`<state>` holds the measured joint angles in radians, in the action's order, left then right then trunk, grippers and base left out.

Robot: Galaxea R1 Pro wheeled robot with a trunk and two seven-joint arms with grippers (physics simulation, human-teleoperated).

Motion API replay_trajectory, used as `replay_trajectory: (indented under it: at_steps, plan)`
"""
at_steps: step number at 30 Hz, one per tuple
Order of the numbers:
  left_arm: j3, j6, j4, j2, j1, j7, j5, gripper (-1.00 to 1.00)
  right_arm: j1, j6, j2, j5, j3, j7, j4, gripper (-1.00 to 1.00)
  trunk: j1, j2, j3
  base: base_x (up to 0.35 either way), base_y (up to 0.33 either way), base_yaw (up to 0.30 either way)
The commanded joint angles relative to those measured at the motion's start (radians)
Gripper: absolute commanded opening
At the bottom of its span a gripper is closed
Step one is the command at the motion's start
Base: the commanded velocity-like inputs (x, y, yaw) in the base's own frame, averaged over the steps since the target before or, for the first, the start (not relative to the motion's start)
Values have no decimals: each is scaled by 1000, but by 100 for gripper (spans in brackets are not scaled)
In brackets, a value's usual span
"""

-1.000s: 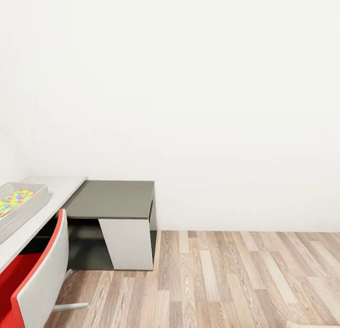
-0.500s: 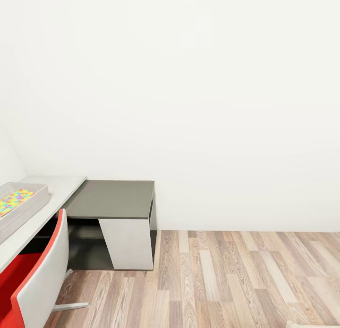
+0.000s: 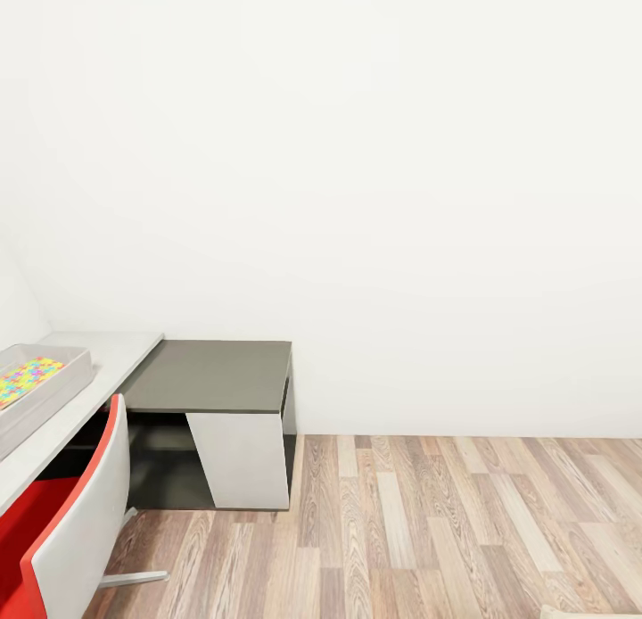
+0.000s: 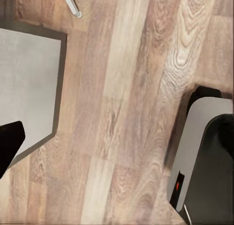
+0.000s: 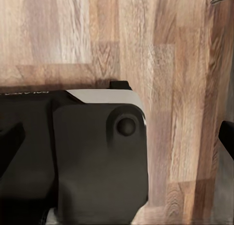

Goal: Put all the toys in the child's room - the three board games (two on the bed and one on the table), the two jigsaw puzzles on the table, and the tennis ball on the table - inside the toy box on the table in the child's room.

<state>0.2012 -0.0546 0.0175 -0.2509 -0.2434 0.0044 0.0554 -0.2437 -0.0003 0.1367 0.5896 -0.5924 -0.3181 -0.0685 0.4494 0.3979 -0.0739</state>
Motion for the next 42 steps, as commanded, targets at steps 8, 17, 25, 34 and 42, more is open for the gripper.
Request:
replay_trajectory:
  at_steps: [8, 17, 25, 34, 42]
  plan:
    - [5, -3, 5, 30, 33, 1, 35, 100, 55, -10, -6, 14, -8, -4, -1, 100, 1, 2, -2, 0, 0, 0]
    - [5, -7, 5, 57, 44, 2, 77, 100, 89, -15, -8, 29, -6, -5, 0, 100, 1, 2, -2, 0, 0, 0]
    - [10, -14, 2, 70, 47, 2, 84, 100, 117, -18, -16, 26, -7, -8, 2, 100, 1, 2, -2, 0, 0, 0]
    - [13, -15, -1, 133, 47, 2, 87, 100, 122, -20, -83, 24, -8, -10, 4, 100, 1, 2, -2, 0, 0, 0]
    - [12, -15, 2, 195, 47, 2, 88, 100, 122, -20, -134, 22, -10, -10, 5, 100, 1, 2, -2, 0, 0, 0]
